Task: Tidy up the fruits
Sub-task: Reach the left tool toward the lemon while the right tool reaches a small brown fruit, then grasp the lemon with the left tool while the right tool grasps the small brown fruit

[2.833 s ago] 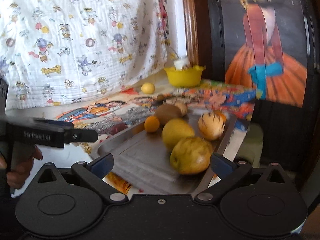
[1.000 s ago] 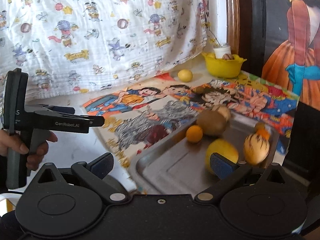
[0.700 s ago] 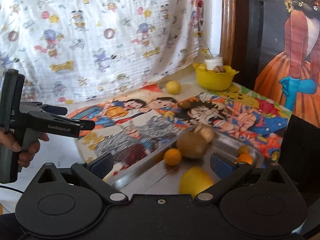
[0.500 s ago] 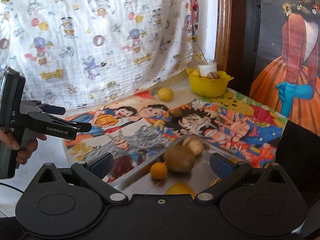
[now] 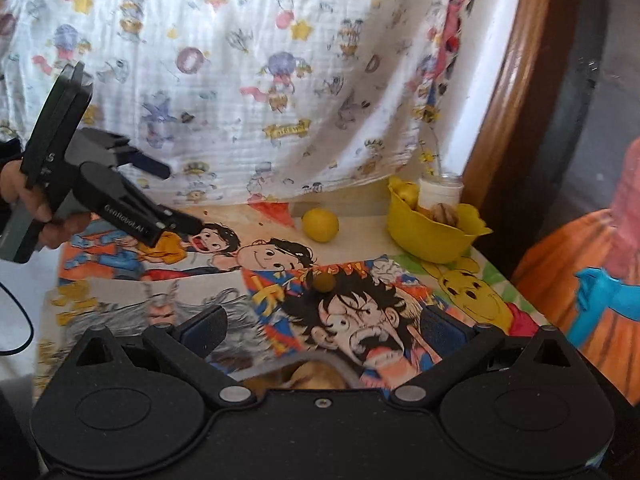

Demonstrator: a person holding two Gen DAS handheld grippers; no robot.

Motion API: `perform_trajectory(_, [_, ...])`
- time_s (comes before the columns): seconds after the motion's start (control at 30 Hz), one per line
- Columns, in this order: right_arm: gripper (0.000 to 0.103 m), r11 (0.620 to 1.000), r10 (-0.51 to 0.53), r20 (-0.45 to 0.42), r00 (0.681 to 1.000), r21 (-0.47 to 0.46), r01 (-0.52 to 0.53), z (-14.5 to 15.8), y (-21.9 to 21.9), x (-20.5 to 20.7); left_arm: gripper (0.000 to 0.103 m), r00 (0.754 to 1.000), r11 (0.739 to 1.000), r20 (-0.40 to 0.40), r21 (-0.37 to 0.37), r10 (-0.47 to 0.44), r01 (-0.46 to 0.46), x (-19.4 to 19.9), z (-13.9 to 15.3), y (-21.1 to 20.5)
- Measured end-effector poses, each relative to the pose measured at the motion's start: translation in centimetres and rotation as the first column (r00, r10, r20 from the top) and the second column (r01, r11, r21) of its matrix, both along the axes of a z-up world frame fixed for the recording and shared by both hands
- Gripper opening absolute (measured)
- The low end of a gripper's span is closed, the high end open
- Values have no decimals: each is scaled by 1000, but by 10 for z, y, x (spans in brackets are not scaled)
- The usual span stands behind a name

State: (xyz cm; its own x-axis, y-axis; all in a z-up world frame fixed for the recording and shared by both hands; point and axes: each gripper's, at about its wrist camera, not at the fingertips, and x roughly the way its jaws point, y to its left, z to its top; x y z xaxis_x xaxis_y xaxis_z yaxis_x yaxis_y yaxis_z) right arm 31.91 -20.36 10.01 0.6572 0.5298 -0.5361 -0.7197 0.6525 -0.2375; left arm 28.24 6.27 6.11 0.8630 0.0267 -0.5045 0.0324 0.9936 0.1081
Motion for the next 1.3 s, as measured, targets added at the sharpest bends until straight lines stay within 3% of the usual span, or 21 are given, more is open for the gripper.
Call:
perform_trajectory(0.27, [101, 986, 113, -71, 991, -114, -120, -37, 42, 85, 103, 996, 997, 54, -9, -70, 70, 99, -17, 3])
perform_trajectory(0.63, [79, 969, 155, -155, 976, -169, -181, -86, 97, 144, 102, 999, 999, -10, -20, -38, 38, 200, -62, 8])
perform_trajectory(0.8, [69, 964, 155, -171, 973, -190, -187, -101, 112, 156, 102, 1000, 999, -13, -40, -20, 20, 221, -72, 14])
perform_trajectory(1.0, [56, 976, 131, -197, 972, -148, -161, -107, 117, 170, 100, 999, 999, -26, -16, -34, 34, 236, -80, 9])
perform_trajectory(1.1, [44, 981, 120, -209, 970, -124, -149, -107, 114, 173, 97, 998, 999, -42, -17, -37, 37, 241, -81, 7])
perform_trajectory(1.3, [35, 983, 130, -215, 968, -100, -154, -108, 112, 172, 78, 996, 999, -80, -44, -32, 28, 248, -84, 9])
